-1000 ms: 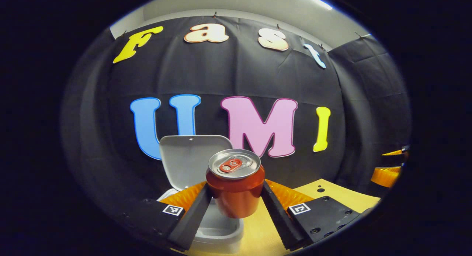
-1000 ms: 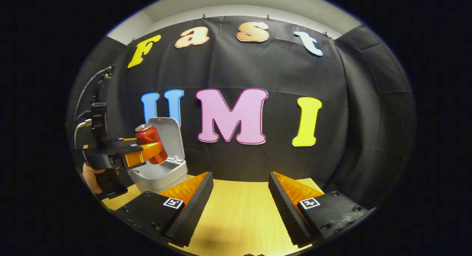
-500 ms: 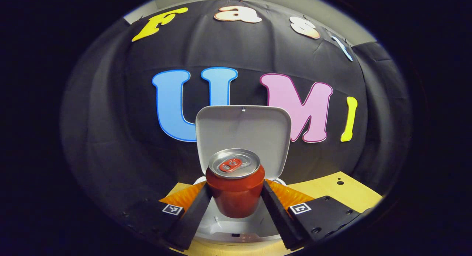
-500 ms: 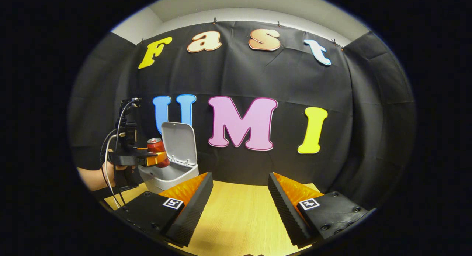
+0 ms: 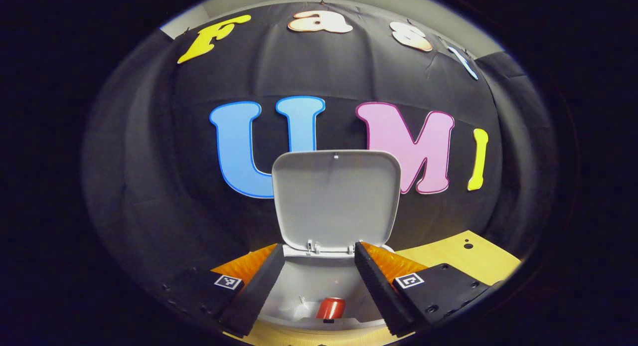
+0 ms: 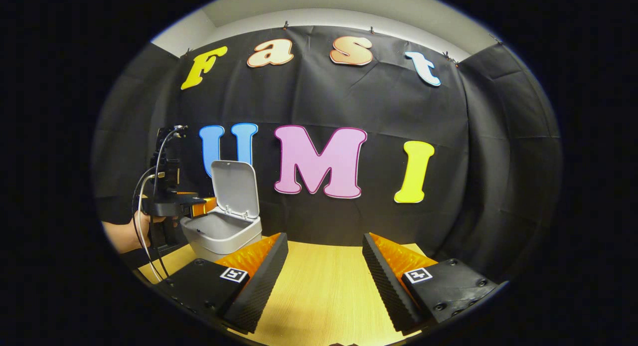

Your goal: Press the lid of the desktop garbage bin to open it, pick up the crumpled paper on the desktop and throw it into the bin, then pick up the pop can on the desktop and drop it into the bin, and finally close the garbage bin lid.

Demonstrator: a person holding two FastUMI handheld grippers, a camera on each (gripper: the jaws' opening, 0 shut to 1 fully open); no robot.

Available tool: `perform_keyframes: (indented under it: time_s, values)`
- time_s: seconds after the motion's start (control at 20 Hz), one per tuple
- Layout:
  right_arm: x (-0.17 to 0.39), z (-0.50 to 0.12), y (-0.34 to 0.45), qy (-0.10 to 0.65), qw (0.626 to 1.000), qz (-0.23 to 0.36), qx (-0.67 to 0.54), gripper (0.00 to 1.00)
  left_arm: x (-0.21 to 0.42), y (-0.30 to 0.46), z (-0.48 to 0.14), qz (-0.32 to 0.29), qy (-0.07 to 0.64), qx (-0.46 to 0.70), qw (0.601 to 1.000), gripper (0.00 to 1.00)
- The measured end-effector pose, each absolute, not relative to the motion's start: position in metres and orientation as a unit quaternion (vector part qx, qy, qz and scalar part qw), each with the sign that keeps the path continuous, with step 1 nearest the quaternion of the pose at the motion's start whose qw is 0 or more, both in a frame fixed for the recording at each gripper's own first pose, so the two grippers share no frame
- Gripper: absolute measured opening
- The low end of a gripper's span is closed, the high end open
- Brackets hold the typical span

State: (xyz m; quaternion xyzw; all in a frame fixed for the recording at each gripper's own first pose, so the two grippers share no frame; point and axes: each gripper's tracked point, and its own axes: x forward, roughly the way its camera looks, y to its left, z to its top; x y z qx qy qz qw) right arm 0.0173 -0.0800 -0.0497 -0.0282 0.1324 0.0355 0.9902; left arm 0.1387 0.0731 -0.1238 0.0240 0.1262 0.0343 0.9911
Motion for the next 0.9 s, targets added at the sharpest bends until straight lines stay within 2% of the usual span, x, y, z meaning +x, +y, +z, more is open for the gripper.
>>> perform_keyframes:
  time_s: [0.35,0.55,0.9]
  values:
    - [0.062,-0.01,-0.069,0.094,0.993,0.071,-0.031,0.98,0.177,0.075,-0.032,0.028,0.046,-0.027,0.998,0.95]
    - [0.085,0.008,-0.051,0.077,0.991,0.099,-0.037,0.97,0.202,0.07,-0.022,0.017,0.05,-0.012,0.999,0.94]
    - [0.111,0.05,-0.036,0.032,0.994,0.103,-0.029,0.97,0.243,0.062,-0.016,0.003,0.044,0.001,0.999,0.94]
